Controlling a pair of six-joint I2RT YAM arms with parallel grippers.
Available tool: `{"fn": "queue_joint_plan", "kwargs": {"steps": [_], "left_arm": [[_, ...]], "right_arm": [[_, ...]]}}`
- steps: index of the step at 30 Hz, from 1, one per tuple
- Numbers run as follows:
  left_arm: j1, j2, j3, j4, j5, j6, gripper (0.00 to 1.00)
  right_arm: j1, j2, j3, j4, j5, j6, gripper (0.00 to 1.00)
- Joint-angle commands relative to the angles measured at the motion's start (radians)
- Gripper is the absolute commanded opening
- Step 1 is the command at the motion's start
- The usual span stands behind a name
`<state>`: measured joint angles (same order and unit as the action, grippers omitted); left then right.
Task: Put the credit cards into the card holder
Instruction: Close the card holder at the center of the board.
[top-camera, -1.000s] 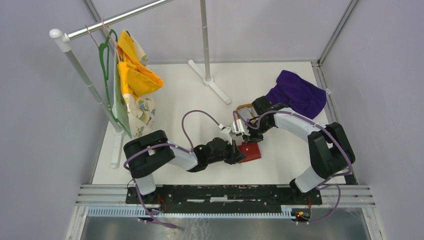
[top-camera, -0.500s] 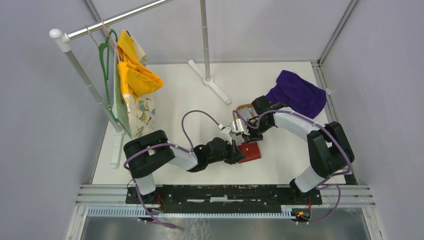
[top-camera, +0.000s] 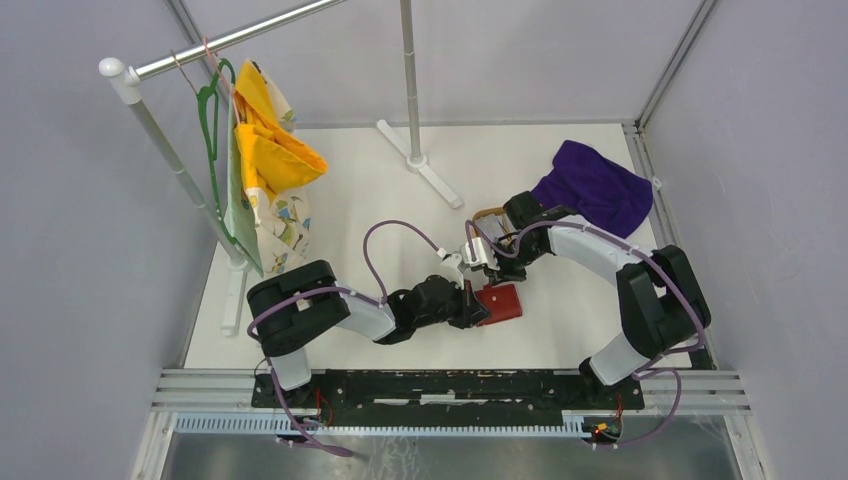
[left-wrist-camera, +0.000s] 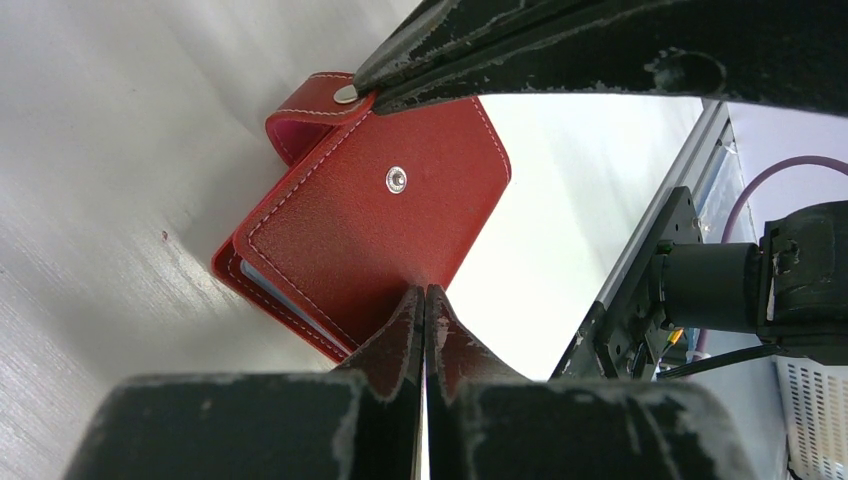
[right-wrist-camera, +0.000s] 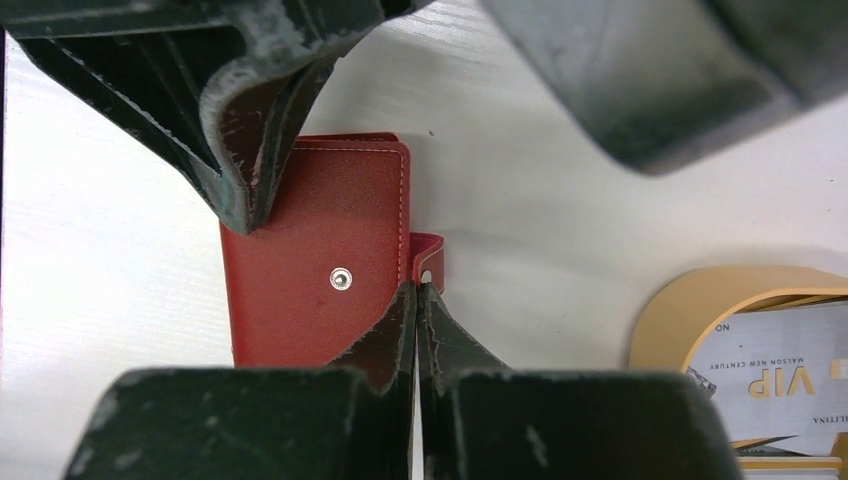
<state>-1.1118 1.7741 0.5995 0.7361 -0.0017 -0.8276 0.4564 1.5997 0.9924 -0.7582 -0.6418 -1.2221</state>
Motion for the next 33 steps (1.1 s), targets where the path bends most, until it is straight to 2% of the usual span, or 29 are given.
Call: {"fn": "queue_joint_plan", "kwargs": {"steps": [1, 17, 33], "left_arm": [[0.005, 0.007, 0.020, -0.033, -0.047, 0.000, 0.02], [0.010, 0.013, 0.023, -0.039, -0.047, -0.011, 0.02], [0.010, -0.008, 0.026, -0.023, -0.026, -0.016, 0.02]], "right_arm": [[0.004, -0.071, -0.025, 0.029, 0.006, 0.017, 0.00], [0.009, -0.157, -0.148, 0.069, 0.023, -0.008, 0.00], [0.036, -0.188, -0.192, 0.074, 0.027, -0.018, 0.00]]}}
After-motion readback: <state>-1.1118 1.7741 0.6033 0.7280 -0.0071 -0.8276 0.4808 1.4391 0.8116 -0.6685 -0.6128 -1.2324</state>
